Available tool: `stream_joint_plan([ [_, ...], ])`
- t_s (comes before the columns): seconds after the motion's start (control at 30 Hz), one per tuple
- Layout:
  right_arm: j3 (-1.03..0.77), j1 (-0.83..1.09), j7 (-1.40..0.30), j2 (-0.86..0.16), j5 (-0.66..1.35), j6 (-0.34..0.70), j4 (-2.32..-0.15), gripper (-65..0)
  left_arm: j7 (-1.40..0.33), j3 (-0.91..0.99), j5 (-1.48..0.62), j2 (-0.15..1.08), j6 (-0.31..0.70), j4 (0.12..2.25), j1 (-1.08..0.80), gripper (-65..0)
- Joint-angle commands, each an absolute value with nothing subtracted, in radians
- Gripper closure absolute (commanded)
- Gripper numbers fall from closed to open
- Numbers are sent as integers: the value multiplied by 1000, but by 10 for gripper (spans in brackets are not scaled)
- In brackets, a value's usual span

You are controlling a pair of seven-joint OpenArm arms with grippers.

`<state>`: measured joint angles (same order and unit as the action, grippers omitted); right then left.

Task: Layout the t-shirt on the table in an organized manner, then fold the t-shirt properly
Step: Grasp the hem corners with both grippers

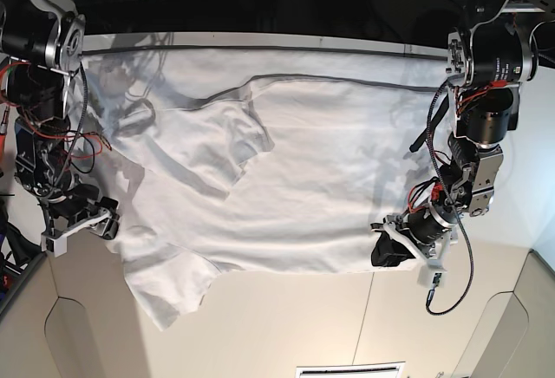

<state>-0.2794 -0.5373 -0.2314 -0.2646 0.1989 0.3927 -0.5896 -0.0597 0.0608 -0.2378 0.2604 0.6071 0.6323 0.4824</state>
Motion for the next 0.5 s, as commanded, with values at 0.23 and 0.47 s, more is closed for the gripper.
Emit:
stream_joint_plan([
  [0.23,-282,-632,-170,-276,210,401,-562,-395,-34,64,-250,270,615,649,512,-184],
  [0.47,-282,-614,-80,-266,209,400,-562,-395,-34,64,-251,270,615,649,512,-184],
])
